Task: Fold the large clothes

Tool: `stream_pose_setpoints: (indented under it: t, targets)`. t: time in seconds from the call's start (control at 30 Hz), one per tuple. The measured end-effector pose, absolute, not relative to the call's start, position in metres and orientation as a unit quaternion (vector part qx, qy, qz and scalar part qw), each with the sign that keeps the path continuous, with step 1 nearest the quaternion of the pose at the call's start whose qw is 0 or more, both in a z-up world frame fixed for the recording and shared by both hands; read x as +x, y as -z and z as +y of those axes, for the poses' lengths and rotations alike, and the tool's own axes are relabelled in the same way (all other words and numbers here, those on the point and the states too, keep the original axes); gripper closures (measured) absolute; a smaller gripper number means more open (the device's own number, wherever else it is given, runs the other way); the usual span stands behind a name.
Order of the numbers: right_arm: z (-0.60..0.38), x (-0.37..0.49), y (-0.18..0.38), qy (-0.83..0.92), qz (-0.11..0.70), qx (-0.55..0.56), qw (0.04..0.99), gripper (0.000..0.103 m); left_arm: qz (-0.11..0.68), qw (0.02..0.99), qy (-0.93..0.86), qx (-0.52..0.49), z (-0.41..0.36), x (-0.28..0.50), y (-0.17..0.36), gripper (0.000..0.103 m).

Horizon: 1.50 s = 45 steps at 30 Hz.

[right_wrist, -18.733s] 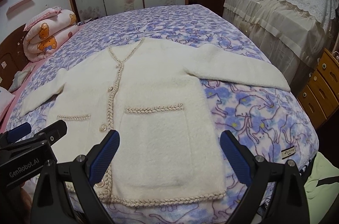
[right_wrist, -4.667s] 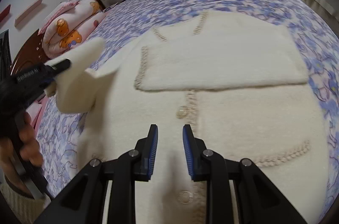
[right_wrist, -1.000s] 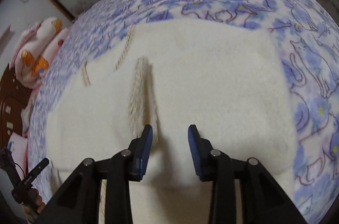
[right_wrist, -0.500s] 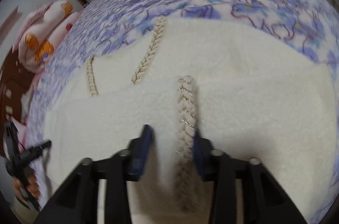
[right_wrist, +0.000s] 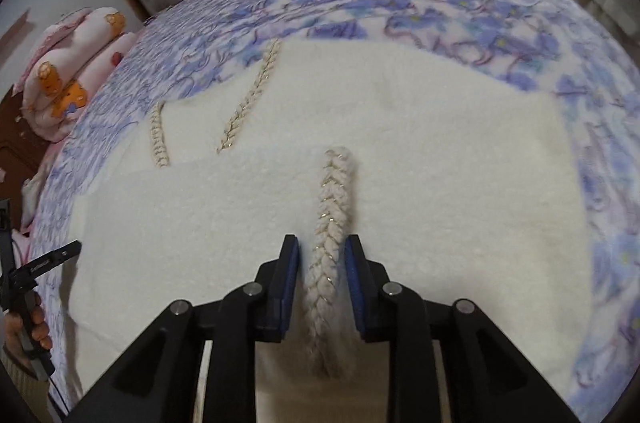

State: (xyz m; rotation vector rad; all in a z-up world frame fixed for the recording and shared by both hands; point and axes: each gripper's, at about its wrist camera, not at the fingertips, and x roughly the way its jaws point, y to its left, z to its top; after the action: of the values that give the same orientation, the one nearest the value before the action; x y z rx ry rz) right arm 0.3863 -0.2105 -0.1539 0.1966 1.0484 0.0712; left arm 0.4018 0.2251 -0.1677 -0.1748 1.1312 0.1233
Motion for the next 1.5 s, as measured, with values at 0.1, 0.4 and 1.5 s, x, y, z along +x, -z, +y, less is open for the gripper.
stream_pose_setpoints:
  t: [0.1,0.4,1.5]
  targets:
    - [-0.203,0.367,0.131,-0.022,0.456,0.052,0.888,0.078,0.496,0.861,-0.066,-0.087,0.229,0.383,0.143,0.078]
    - [-0.102,0.346,0.132,-0.177,0.473,0.032,0.863,0.076,0.495,0.855,0.073,-0.133,0.150,0.352,0.143,0.076]
    - [-0.085,0.395,0.143,-0.152,0.492,0.020,0.857,0.069,0.505,0.858,0.018,-0.094,0.142,0.410,0.152,0.033]
